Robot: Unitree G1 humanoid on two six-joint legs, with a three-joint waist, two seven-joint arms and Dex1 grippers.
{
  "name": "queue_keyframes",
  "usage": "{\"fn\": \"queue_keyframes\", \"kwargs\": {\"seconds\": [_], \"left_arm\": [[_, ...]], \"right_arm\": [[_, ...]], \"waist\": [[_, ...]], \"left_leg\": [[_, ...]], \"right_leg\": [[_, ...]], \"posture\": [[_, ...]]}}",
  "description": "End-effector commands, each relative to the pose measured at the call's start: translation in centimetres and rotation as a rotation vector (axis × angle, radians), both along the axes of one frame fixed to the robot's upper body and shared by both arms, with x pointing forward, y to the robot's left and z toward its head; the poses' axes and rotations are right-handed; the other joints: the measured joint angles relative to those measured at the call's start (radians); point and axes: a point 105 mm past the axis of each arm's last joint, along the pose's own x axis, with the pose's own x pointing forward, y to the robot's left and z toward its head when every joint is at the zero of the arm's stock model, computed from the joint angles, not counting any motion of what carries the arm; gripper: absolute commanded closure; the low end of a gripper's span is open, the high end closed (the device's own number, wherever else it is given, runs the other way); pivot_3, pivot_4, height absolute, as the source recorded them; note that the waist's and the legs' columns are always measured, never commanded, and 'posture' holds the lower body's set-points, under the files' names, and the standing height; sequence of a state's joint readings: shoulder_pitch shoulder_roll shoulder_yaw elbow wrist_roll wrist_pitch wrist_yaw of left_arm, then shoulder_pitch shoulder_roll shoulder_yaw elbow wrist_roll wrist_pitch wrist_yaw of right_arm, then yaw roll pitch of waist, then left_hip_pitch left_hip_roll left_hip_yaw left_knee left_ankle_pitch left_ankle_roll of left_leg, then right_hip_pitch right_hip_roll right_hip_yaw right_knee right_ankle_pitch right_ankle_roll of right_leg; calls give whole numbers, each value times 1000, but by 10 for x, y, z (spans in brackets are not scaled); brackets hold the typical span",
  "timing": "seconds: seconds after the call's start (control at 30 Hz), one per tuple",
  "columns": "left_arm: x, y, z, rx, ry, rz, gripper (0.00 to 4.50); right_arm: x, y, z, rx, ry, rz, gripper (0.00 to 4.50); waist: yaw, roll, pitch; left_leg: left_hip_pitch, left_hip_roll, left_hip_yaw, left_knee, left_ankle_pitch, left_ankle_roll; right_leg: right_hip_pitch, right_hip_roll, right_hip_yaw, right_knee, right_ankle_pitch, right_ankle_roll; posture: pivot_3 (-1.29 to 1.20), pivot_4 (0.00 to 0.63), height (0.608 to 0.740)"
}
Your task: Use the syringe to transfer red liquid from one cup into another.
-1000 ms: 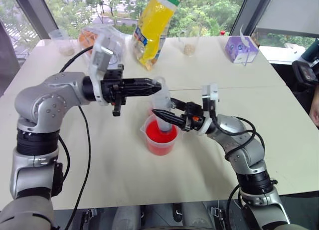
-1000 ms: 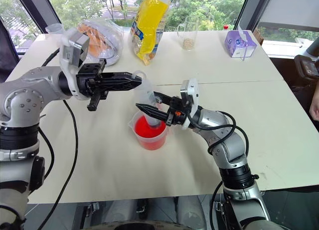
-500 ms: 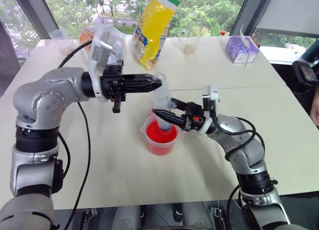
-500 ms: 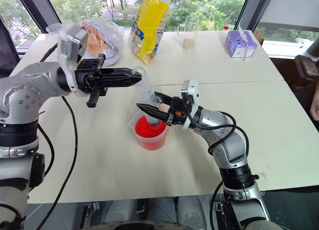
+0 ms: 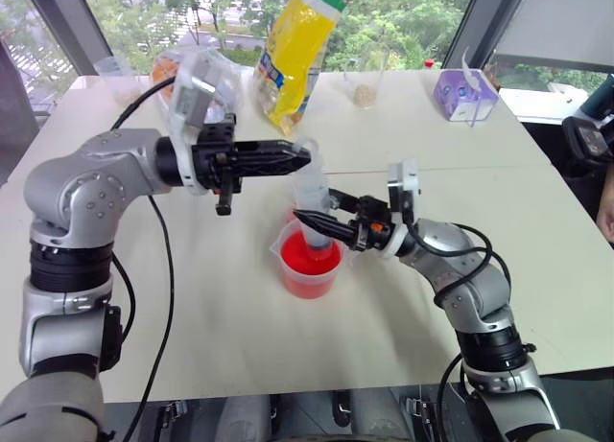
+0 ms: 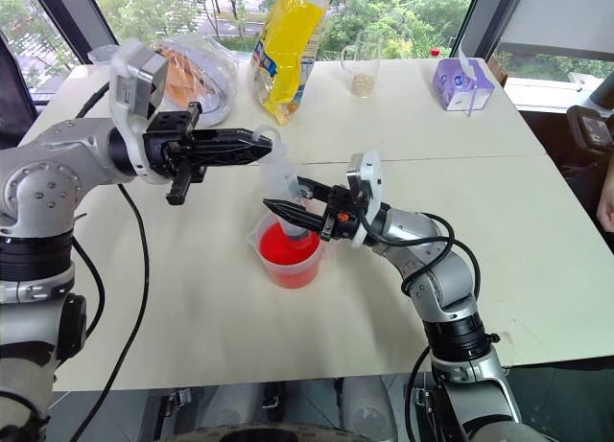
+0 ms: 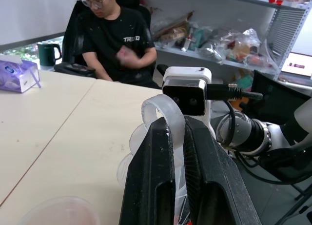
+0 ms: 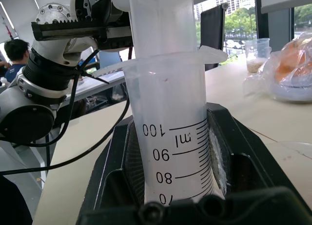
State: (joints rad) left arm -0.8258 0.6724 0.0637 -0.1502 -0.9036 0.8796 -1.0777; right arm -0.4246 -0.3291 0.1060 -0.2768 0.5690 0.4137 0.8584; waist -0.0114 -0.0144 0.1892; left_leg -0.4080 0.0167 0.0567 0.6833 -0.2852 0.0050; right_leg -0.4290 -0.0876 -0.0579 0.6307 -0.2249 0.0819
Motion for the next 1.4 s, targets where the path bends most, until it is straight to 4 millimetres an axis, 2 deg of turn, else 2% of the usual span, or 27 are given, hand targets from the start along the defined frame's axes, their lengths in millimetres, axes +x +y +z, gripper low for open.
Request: {"fn": "queue_keyframes", "kwargs": {"seconds": [0.03,0.1,0.27,0.3,0.4,0.57,0.7,0.83,1.0,1.13,1.23,1.4], "left_arm": [[-3,9,18,-41,-64,29,3664],[-2,11,15,-40,-46,41,2889],[1,20,10,-27,-56,92,213],[1,23,10,-28,-61,103,39],[2,34,12,-34,-71,151,39],[1,52,13,-21,-77,224,39],[3,60,16,-23,-88,265,39],[4,60,17,-25,-96,273,39],[5,59,18,-32,-108,281,39],[12,58,25,-70,-125,312,39],[19,51,33,-105,-154,325,39],[37,34,46,-134,-216,338,39]], "right_arm": [[-8,4,17,10,-51,37,3113],[-9,3,26,24,-63,39,3113],[-11,1,35,37,-59,43,3113],[-12,2,36,38,-58,44,3113],[-12,1,41,52,-59,41,3113],[-4,-3,63,85,-93,21,3113],[18,-9,99,153,-158,-36,3113],[45,-8,114,192,-178,-82,3113],[68,0,105,192,-184,-105,3113],[84,4,79,174,-154,-145,3113],[86,6,67,165,-145,-152,3113],[82,9,63,170,-134,-144,3113]], "waist": [[0,0,0],[0,0,0],[0,0,0],[0,0,0],[0,0,0],[-3,0,0],[-2,0,0],[0,0,0],[-2,0,0],[-3,0,0],[1,0,0],[-2,0,0]], "left_leg": [[0,0,0,0,0,0],[0,0,0,0,0,0],[0,0,0,0,0,0],[0,0,0,0,0,0],[0,0,0,0,0,0],[0,0,0,0,0,0],[0,0,0,0,0,-1],[0,0,0,0,0,-1],[0,0,0,0,0,-1],[0,0,1,0,0,-1],[0,0,0,0,0,-1],[0,0,1,0,1,-1]], "right_leg": [[0,0,0,0,0,0],[0,0,0,0,0,0],[0,0,0,0,0,0],[0,0,0,0,0,0],[0,0,0,0,0,0],[0,0,0,0,0,0],[0,0,0,1,0,0],[0,0,0,0,0,0],[0,0,0,0,0,0],[0,0,0,0,0,0],[0,0,0,0,0,0],[0,-1,0,1,0,0]], "posture": [[0,150,740],[0,150,740],[0,150,740],[0,150,740],[0,150,740],[0,150,740],[0,150,740],[0,150,740],[0,150,740],[0,150,740],[0,150,740],[0,150,740]]}}
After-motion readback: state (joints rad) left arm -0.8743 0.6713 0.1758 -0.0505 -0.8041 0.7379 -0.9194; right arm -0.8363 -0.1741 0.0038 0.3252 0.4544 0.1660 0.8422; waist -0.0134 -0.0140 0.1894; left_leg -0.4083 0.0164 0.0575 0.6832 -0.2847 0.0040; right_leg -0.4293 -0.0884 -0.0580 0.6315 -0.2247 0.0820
